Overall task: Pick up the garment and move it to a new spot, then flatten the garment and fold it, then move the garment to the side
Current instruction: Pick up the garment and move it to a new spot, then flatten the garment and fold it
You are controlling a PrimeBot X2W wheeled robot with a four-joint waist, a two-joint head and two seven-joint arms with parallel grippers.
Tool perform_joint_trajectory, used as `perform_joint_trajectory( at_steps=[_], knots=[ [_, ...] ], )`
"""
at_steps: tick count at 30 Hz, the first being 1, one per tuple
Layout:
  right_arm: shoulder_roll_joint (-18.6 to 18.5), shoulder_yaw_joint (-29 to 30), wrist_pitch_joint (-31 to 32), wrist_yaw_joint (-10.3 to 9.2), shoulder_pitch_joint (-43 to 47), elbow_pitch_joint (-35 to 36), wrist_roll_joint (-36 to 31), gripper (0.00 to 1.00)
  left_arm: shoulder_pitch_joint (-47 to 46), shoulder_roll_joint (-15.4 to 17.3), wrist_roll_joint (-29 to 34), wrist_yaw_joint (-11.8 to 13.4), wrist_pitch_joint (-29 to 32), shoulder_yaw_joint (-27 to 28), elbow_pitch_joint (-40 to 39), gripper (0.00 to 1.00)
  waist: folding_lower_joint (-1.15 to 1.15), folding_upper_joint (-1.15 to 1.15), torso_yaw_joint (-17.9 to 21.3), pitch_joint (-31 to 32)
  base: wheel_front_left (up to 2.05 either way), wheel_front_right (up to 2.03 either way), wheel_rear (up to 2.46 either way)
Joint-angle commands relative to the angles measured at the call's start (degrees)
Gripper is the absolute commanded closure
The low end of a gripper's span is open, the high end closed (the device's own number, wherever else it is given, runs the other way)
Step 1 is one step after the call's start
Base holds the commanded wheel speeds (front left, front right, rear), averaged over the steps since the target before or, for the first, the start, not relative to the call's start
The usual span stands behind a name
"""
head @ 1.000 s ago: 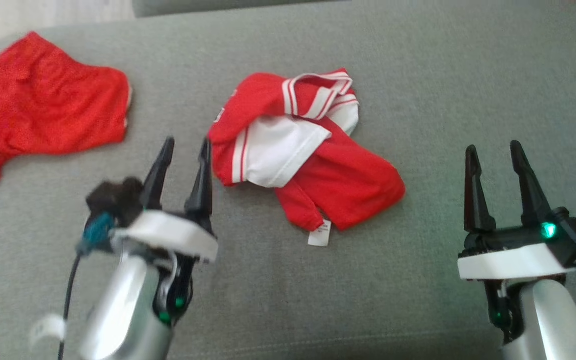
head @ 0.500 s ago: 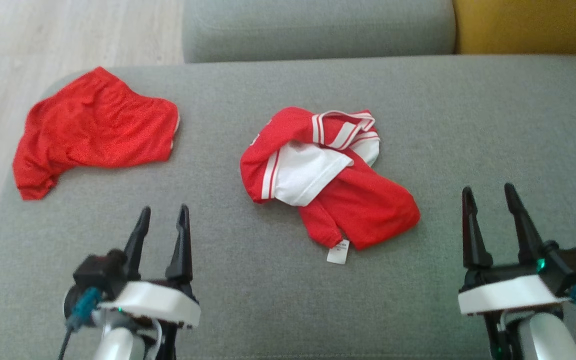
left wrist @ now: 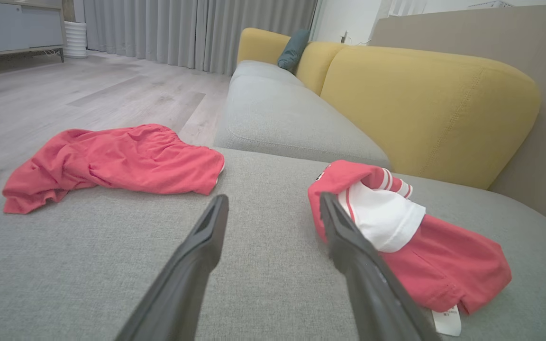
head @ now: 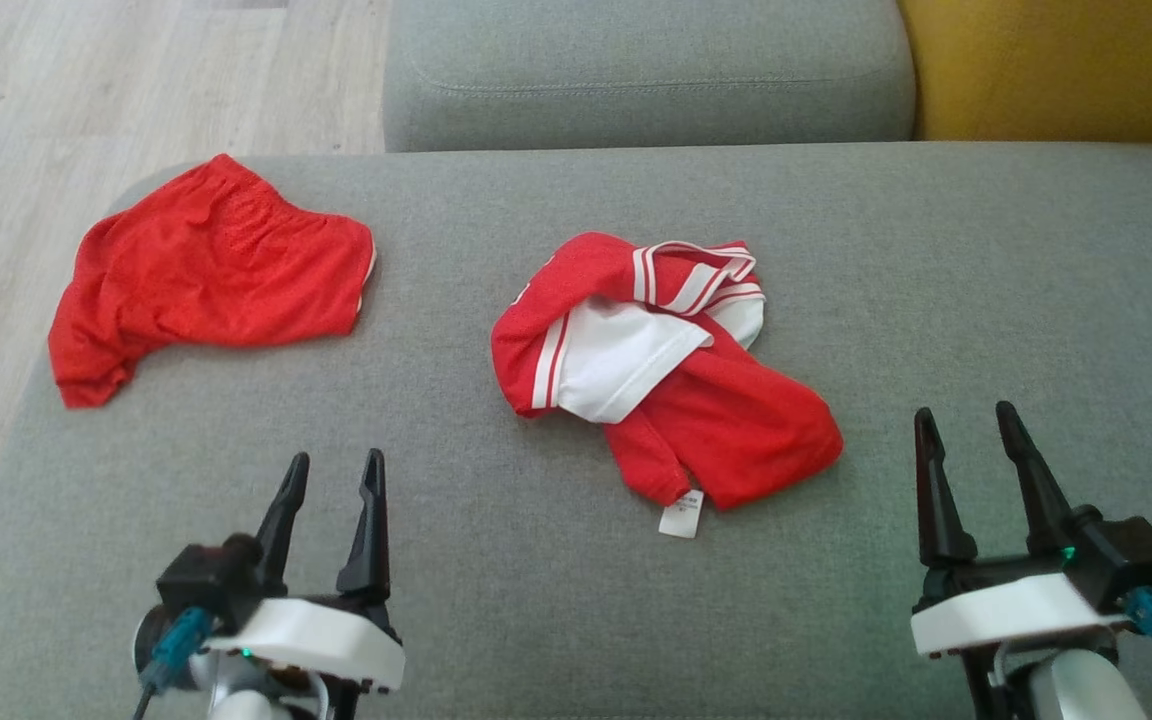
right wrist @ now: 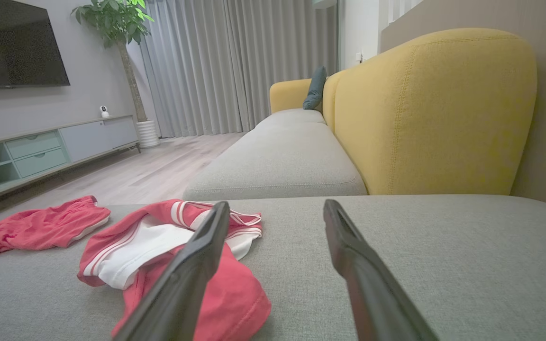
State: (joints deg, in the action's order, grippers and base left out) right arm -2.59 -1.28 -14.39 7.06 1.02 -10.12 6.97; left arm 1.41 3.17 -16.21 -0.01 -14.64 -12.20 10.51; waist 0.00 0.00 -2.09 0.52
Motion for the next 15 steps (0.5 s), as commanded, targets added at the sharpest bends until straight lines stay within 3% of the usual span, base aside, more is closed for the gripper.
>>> perform_joint_trajectory(
  at_steps=[1,15],
  knots=[
    [-0.3,-1.4,-0.6,0.43,-1.2,1.4,0.0,0.00,-1.4,-0.3,0.0,0.0,-0.4,1.6,-1.5,0.00,0.00,0.00,0.1,0.0,0.00,0.00,0.00],
    [-0.3,-1.3,-0.6,0.43,-1.3,0.9,-0.3,0.00,-1.6,-0.3,-0.4,0.5,-0.4,1.0,-0.8,0.00,0.00,0.00,0.0,-0.2,0.00,0.00,0.00]
  ],
)
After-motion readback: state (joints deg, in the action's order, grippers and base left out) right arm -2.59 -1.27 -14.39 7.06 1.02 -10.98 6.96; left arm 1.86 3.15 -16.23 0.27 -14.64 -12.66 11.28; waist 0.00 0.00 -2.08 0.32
